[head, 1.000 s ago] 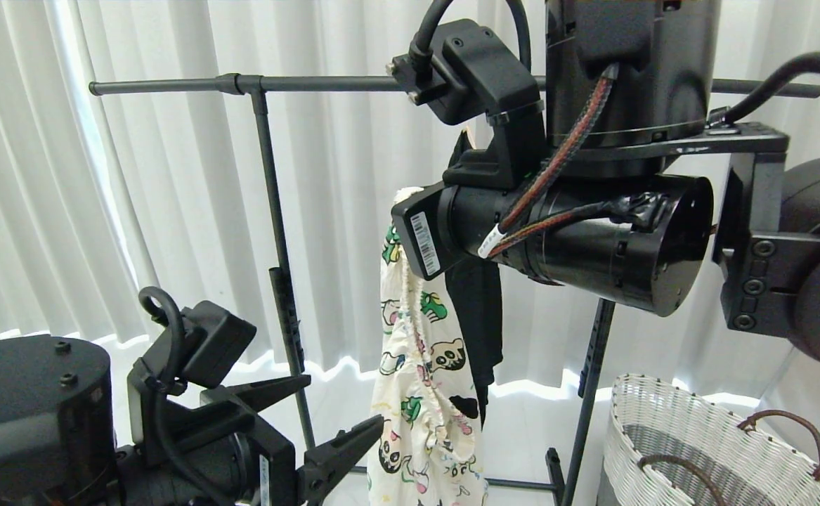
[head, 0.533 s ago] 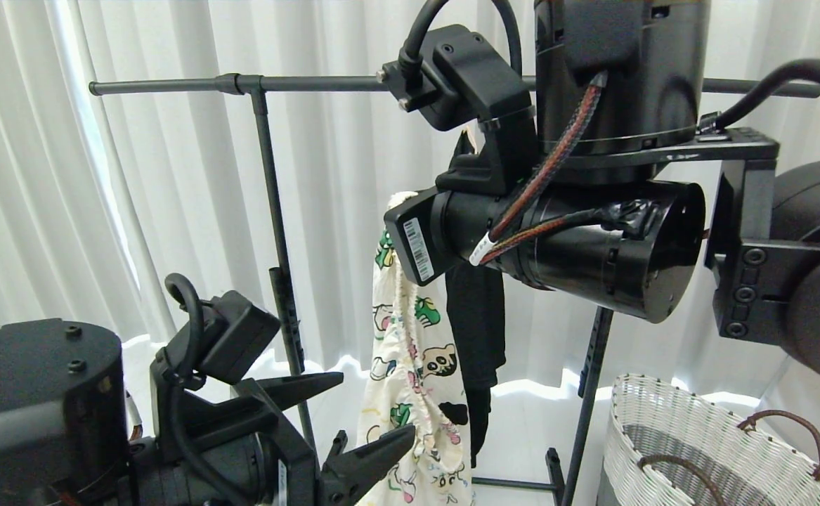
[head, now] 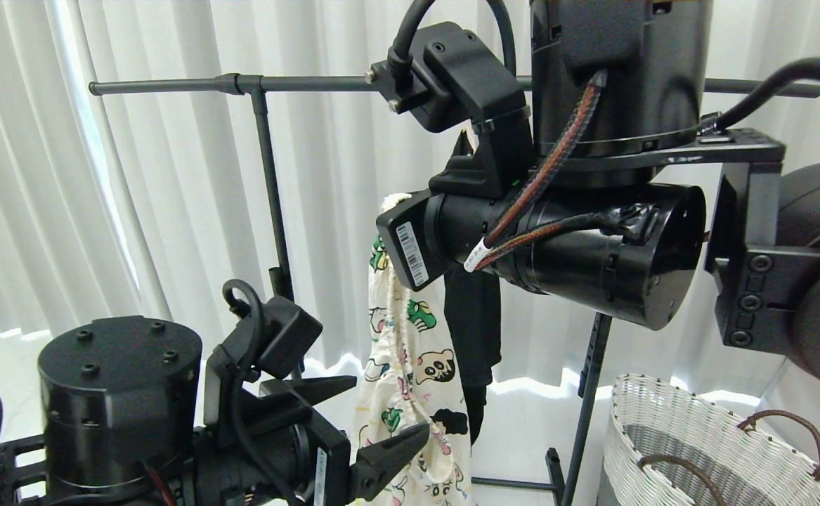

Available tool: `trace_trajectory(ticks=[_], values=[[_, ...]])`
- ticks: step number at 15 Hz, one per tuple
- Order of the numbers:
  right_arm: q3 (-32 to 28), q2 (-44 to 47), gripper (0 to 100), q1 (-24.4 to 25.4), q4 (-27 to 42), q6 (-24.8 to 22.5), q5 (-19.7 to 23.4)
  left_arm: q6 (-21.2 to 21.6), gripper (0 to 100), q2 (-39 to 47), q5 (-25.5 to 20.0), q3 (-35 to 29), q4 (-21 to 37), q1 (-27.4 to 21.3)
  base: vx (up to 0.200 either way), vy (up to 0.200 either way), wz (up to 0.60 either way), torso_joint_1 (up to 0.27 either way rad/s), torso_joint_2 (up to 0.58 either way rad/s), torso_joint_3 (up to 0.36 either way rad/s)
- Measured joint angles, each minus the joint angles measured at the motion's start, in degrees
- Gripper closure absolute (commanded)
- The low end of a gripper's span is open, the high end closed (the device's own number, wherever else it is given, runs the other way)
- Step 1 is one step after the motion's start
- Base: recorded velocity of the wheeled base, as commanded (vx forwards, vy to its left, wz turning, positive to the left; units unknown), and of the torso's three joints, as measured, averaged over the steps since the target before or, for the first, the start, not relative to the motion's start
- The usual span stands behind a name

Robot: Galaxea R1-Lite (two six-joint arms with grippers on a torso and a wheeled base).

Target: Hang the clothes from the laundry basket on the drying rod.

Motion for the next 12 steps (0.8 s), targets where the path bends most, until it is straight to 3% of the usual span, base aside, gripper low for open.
trace_trajectory(ticks=[6,12], values=[[-0.7,-0.1,100,0.0,0.0,-0.8,0.0,0.0,0,3.5,4.5,-0.1,0.1,1.1,0.000,0.000,0.00,0.000,0.00,0.000],[-0.7,-0.1,100,0.0,0.0,-0.9,0.0,0.0,0,5.4,12.4,0.8,0.1,2.7,0.000,0.000,0.00,0.000,0.00,0.000]])
